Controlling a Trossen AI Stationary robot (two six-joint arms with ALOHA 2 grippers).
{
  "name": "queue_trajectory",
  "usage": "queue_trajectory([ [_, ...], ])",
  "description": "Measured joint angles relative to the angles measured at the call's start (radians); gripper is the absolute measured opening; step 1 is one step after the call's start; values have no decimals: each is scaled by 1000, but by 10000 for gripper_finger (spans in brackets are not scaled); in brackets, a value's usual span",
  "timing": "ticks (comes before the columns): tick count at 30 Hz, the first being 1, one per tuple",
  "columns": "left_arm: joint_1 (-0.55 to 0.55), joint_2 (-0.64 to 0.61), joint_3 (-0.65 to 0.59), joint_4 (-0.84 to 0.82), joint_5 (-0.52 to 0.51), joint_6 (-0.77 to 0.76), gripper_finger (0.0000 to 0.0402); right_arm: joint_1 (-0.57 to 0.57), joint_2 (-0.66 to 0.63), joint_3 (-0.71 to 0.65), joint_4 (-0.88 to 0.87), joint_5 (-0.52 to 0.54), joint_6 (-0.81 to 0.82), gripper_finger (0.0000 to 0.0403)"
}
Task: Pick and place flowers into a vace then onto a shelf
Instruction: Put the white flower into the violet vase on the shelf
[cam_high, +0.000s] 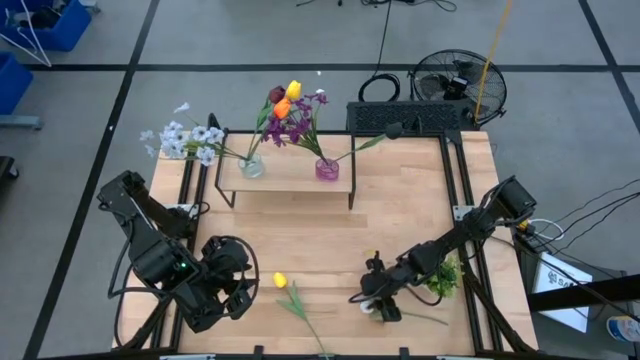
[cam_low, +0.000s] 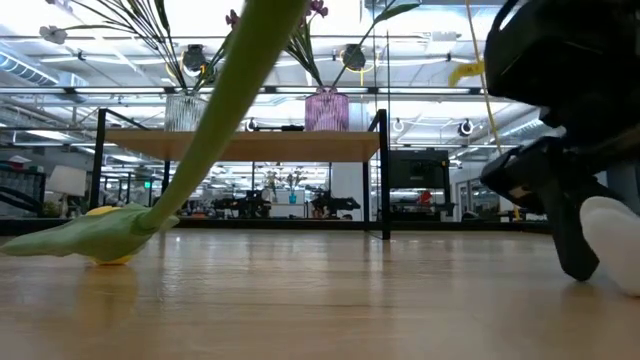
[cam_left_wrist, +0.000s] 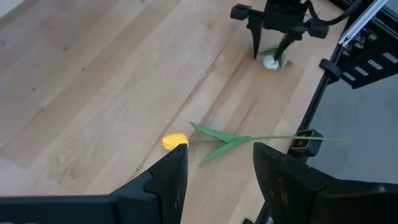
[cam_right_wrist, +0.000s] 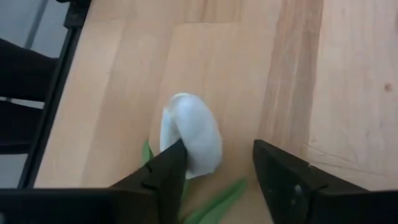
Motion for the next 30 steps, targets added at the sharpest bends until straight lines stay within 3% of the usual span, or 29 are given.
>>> queue_trajectory([
  [7,0,0,0,-2,-5,2,186,-12,-14,-40,101,-27,20,84],
  [12,0,0,0,-3,-9,20,186,-70,-118,-41,121,-77,16,11],
  [18,0,0,0,-3,-9,19,186,-180,-305,-40,137,-59,-111,17],
  [22,0,0,0,-2,-8,22,186,-271,-447,-40,176,53,-246,11],
  [24,0,0,0,-2,-8,24,186,-320,-515,-36,268,146,-278,5],
  [27,0,0,0,-3,-8,28,186,-378,-594,-28,546,282,-363,3],
  [30,0,0,0,-3,-12,55,186,-426,-636,-16,864,319,-543,3],
])
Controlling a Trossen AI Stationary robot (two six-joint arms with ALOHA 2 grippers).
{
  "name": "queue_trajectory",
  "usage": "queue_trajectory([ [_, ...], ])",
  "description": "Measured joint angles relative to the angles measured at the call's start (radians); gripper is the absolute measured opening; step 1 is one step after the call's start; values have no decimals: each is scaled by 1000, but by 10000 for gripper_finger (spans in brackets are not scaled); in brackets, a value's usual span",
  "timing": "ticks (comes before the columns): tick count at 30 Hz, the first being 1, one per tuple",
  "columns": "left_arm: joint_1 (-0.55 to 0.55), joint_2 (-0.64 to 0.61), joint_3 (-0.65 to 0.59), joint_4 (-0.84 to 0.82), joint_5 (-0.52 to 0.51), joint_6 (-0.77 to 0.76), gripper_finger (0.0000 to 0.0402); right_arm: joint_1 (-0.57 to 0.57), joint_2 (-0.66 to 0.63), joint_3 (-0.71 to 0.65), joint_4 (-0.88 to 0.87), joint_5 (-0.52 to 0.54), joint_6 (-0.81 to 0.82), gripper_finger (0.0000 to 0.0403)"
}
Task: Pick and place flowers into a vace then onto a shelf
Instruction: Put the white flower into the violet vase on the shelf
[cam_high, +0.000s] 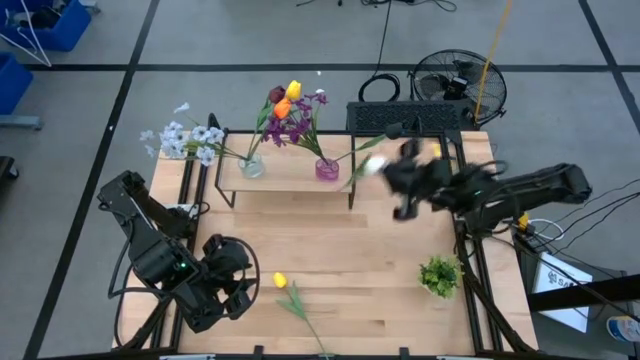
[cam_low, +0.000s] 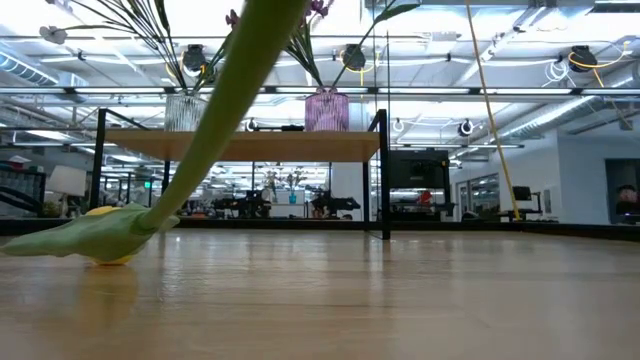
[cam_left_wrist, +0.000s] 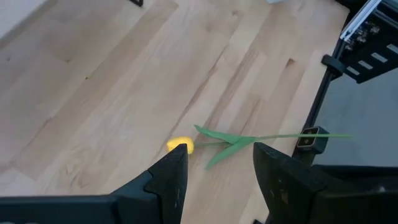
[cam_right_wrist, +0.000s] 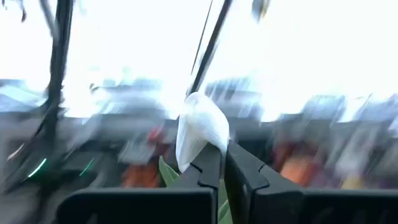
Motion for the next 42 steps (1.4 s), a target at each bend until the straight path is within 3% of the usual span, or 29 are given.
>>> queue_trajectory([
  [3,1,0,0,1,-30,18,186,-33,-19,71,55,21,-154,2],
  [11,29,0,0,1,-50,91,186,-102,110,508,-496,53,-283,1],
  [15,49,0,0,1,-50,118,186,-133,221,642,-546,53,-284,1],
  [17,57,0,0,1,-49,119,186,-149,262,665,-545,58,-268,1],
  [21,63,0,0,1,-49,120,186,-164,320,664,-593,177,-270,0],
  [42,63,0,0,-5,-22,165,186,-193,380,664,-581,210,-220,0],
])
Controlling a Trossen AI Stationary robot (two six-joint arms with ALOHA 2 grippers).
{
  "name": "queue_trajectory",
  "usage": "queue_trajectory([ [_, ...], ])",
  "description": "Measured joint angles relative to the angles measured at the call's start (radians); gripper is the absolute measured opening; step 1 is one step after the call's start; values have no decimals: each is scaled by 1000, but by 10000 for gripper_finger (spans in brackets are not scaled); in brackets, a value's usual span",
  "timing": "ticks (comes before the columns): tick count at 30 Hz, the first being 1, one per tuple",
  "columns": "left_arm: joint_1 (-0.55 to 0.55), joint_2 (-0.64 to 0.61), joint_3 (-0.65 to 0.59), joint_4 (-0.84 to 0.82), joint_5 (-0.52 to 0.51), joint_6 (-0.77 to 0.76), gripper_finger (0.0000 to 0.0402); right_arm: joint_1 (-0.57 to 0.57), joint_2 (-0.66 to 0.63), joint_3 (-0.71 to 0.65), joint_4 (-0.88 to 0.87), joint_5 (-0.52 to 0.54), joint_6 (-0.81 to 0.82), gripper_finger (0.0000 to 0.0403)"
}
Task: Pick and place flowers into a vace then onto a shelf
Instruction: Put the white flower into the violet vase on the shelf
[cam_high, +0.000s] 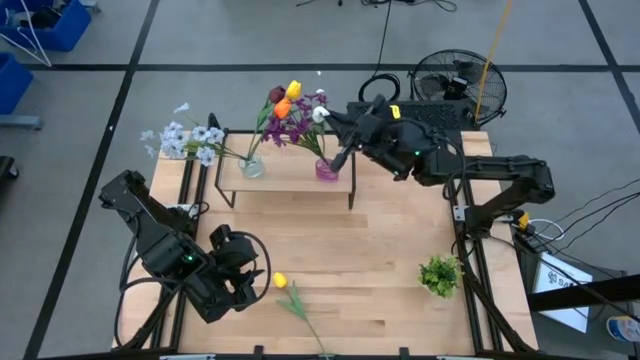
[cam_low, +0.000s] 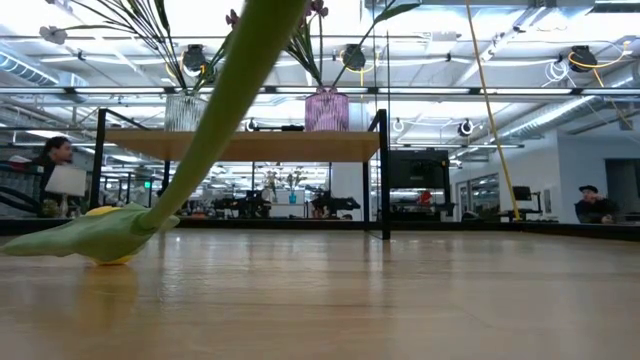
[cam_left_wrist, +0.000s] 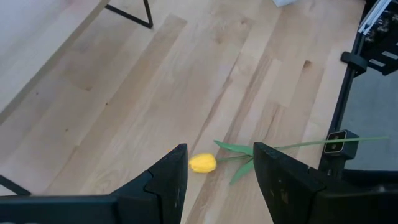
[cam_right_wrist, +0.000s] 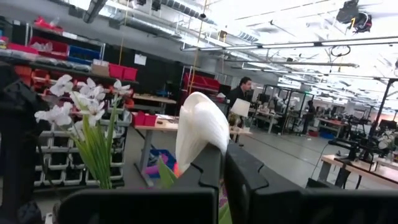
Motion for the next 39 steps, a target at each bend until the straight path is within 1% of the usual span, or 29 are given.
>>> queue_trajectory([
  [8,0,0,0,1,0,-1,186,0,-46,-1,-15,0,4,0],
  [11,0,0,0,1,0,-1,186,1,-64,0,-58,-1,53,0],
  [16,2,0,0,1,0,-1,186,1,-56,-1,-114,-5,78,0],
  [27,5,0,0,2,-1,-15,186,1,-48,-1,-145,-5,79,0],
  [30,5,0,0,2,-1,-16,186,1,-49,-1,-195,-5,117,0],
  [33,5,0,0,2,-1,-16,186,1,-49,-26,-218,-5,152,0],
  [39,5,0,0,2,-1,-13,186,1,-49,-94,-179,-5,126,5],
])
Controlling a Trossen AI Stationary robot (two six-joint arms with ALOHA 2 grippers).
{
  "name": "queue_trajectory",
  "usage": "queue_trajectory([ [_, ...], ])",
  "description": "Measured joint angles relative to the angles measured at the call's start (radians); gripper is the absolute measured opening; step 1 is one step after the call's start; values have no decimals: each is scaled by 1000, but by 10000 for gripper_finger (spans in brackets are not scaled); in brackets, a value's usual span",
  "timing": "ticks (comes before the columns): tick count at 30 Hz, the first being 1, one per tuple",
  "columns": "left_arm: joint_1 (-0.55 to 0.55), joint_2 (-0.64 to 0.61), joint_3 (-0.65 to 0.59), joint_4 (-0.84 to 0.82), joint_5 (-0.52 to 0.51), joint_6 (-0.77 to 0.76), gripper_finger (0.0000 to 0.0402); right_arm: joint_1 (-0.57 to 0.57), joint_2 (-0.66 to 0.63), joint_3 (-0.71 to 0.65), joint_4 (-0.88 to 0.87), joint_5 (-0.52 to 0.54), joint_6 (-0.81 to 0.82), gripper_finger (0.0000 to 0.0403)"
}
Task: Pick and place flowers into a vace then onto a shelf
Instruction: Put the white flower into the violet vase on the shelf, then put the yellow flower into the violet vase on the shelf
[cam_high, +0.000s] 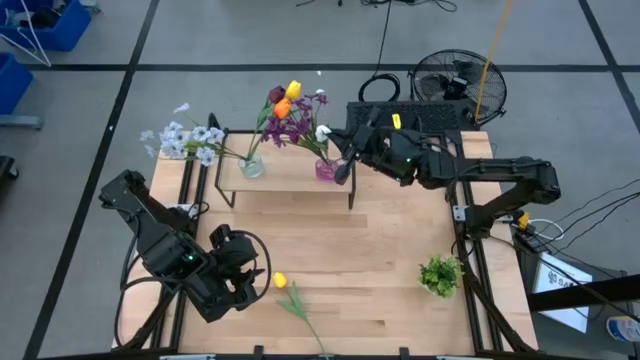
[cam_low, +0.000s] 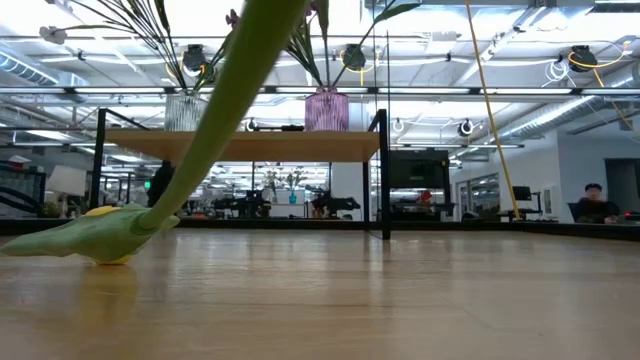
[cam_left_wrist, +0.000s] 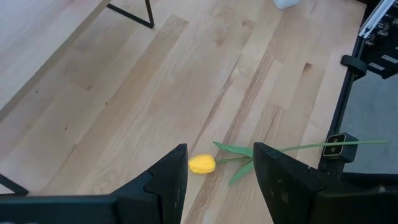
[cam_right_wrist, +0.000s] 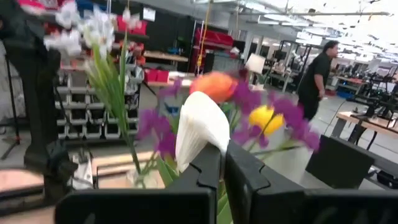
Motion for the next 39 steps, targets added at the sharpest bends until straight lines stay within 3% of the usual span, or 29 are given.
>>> queue_trajectory([
  [16,0,0,0,0,0,1,186,5,-7,-76,219,0,-91,130],
  [23,0,0,0,1,0,2,186,68,-52,-76,402,-6,-190,154],
  [25,0,0,0,1,0,3,186,95,-76,-75,389,-64,-183,155],
  [32,0,0,0,2,0,2,186,215,-121,-75,185,-346,68,155],
  [39,17,0,0,3,0,-7,186,326,-4,-74,26,-344,347,155],
])
